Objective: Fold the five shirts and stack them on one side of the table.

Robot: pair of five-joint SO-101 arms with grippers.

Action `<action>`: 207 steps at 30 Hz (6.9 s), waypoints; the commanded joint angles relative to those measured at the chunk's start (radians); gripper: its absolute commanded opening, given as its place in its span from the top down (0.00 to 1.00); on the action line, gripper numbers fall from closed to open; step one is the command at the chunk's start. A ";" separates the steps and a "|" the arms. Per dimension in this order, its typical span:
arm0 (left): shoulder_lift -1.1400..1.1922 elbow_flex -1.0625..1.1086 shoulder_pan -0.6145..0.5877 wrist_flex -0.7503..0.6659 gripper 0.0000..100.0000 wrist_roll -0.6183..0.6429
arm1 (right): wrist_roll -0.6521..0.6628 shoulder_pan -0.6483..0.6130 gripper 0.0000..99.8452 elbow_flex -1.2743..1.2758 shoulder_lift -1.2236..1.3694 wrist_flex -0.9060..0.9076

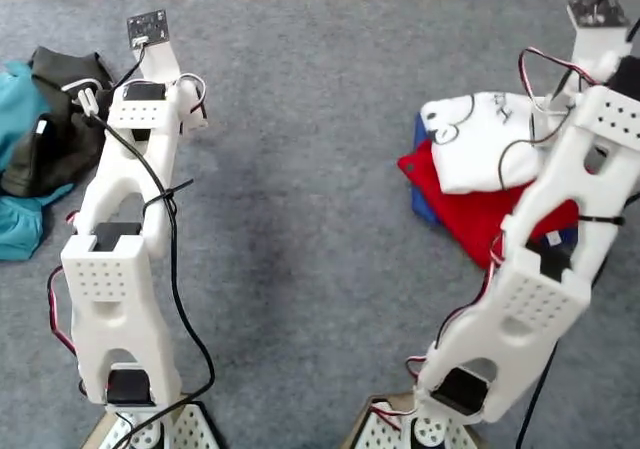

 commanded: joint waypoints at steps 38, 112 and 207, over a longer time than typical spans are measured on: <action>-0.051 -0.016 -0.012 -0.012 0.97 -0.077 | -0.003 0.023 0.97 -0.002 0.228 -0.117; -0.021 -1.093 -0.759 0.873 0.97 -0.259 | -0.038 -0.330 0.97 -0.776 0.128 0.006; -0.957 0.366 -0.944 0.744 0.97 -0.549 | -0.172 -1.026 0.79 1.150 -0.667 -0.440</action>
